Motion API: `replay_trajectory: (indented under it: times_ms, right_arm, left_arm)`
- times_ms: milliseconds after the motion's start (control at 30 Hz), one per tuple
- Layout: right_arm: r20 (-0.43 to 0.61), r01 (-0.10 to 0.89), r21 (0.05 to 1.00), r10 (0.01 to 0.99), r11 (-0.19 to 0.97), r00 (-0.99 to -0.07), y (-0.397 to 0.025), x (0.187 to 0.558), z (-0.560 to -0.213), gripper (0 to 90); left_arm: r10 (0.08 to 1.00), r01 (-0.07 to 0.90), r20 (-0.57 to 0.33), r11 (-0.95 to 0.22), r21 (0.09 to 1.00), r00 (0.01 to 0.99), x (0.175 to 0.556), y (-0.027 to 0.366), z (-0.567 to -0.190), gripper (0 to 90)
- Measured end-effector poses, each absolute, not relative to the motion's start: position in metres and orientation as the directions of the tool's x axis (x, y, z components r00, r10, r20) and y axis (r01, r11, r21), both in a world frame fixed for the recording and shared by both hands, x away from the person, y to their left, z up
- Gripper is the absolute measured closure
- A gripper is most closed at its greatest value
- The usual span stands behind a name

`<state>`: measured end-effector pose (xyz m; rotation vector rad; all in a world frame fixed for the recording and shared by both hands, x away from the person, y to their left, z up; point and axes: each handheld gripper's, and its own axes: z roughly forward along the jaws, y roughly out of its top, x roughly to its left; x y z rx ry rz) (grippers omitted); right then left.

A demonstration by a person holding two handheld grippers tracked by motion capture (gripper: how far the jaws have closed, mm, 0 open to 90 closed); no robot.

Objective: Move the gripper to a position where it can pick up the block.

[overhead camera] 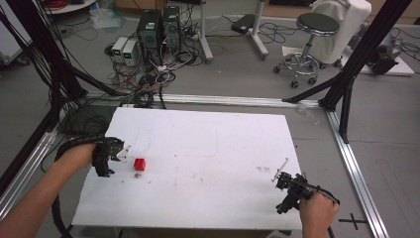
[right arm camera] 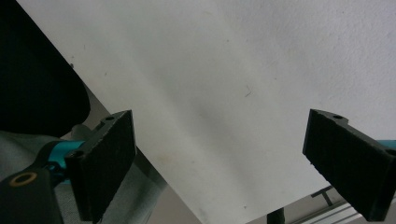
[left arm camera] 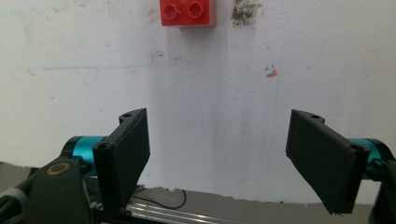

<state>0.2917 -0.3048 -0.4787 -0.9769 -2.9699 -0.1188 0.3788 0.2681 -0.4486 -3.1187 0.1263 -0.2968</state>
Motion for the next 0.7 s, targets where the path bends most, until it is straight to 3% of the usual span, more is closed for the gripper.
replay_trajectory:
  times_ms: [700]
  right_arm:
    - [0.038, 0.578, 0.062, 0.577, 0.813, -0.816, -0.299, 0.293, -0.481, 8.9]
  left_arm:
    - [-0.132, -0.129, 0.134, -0.991, -0.033, 0.982, 0.407, 0.226, -0.472, 21.3]
